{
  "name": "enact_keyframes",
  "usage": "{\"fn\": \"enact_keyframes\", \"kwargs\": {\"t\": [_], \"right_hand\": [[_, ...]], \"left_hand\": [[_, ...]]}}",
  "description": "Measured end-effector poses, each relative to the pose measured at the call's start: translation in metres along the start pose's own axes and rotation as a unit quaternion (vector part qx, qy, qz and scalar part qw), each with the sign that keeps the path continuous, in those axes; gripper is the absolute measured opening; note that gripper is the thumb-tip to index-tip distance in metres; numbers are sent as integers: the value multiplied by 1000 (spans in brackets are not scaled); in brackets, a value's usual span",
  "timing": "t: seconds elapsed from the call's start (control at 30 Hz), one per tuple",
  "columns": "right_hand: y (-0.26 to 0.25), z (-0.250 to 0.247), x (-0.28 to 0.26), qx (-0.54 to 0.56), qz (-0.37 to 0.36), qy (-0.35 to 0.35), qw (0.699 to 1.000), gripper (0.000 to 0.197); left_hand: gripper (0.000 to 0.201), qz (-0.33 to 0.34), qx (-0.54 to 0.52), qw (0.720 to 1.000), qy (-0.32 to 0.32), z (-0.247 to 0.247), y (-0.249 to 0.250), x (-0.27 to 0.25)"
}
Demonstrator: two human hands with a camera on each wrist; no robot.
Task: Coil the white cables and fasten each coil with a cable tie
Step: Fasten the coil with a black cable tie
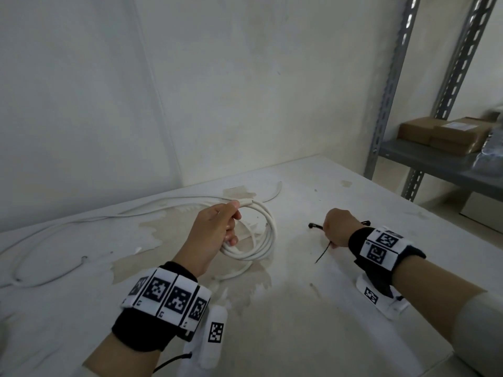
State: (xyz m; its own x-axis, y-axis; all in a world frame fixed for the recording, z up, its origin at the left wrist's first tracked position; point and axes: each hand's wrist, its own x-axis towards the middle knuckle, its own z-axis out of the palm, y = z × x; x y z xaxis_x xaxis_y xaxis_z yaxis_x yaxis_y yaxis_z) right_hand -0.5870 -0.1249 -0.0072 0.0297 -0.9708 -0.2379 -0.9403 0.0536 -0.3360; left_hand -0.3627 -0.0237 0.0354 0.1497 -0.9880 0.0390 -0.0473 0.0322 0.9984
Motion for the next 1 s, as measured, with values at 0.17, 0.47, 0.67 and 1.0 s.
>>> {"fn": "enact_keyframes", "kwargs": {"t": [0.17, 0.47, 0.67, 1.0], "right_hand": [[-23, -2, -21, 313, -91, 127, 937, 27], [-110, 14, -75, 411, -248, 99, 872, 13], [-141, 25, -93, 460, -257, 37, 849, 8], [-174, 41, -110, 394, -275, -11, 877, 18]], "left_hand": [[31, 15, -1, 1000, 22, -18, -4, 2], [32, 17, 21, 996, 85, -52, -6, -6], [32, 18, 10, 994, 109, -75, -6, -15], [30, 57, 23, 984, 167, -97, -8, -26]]}}
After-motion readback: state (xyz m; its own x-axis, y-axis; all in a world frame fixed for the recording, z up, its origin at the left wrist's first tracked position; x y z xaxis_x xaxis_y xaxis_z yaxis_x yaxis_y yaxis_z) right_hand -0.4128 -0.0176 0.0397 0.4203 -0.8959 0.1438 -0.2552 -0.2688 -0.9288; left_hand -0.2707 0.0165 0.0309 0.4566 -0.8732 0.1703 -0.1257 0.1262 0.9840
